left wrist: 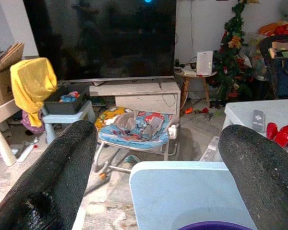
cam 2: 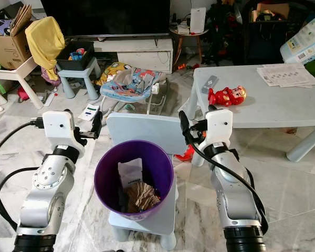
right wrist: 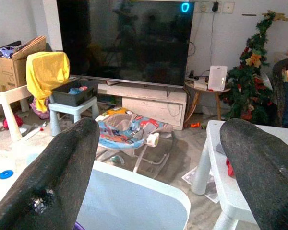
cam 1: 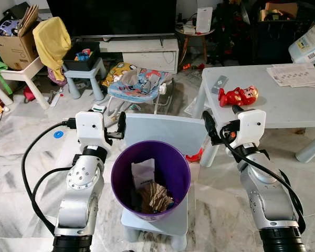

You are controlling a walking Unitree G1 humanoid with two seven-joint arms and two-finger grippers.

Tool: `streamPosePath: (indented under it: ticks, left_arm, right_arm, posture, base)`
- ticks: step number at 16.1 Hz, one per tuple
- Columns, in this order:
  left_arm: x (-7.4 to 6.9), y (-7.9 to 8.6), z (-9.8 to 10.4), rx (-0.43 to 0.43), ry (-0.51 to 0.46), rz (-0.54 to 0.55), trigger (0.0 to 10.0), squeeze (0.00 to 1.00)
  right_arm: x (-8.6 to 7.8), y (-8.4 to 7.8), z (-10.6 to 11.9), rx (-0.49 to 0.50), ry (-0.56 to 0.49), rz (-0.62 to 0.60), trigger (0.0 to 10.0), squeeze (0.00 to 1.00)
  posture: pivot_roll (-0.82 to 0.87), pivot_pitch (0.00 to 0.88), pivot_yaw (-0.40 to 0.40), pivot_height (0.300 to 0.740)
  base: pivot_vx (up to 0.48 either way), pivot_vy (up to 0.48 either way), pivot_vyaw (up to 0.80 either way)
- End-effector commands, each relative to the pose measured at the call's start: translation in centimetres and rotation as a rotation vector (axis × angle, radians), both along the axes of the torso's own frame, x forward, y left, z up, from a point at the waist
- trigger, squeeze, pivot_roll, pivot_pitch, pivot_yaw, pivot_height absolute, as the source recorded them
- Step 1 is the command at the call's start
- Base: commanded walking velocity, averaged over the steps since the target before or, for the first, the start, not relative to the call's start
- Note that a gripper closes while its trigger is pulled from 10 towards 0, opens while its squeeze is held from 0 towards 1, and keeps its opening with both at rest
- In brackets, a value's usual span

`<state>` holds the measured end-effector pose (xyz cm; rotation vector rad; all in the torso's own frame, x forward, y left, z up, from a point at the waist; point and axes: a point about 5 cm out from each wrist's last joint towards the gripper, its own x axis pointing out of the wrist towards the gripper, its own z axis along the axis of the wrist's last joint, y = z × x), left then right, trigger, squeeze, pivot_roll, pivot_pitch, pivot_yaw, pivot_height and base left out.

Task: Picking trash to rubbish bin

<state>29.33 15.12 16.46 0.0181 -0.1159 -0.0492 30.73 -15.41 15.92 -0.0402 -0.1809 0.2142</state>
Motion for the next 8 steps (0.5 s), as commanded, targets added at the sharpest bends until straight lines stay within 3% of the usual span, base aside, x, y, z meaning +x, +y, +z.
streamPosePath:
  ticks: [1,8]
  left_arm:
    - [0.01,0.04,-0.23,-0.002,0.013,-0.008,10.0,0.00]
    - [0.04,0.00,-0.61,0.001,0.033,-0.013,10.0,0.00]
  right_arm:
    - [-0.04,0.15,0.57,-0.003,-0.016,0.005,10.0,0.00]
    - [0.06,0.18,0.48,-0.003,-0.005,0.010,10.0,0.00]
  posture:
    - [0.01,0.073,0.007,0.740]
    - [0.01,0.074,0.003,0.740]
  base:
    - [0.000,0.000,0.00]
    - [0.000,0.478,0.00]
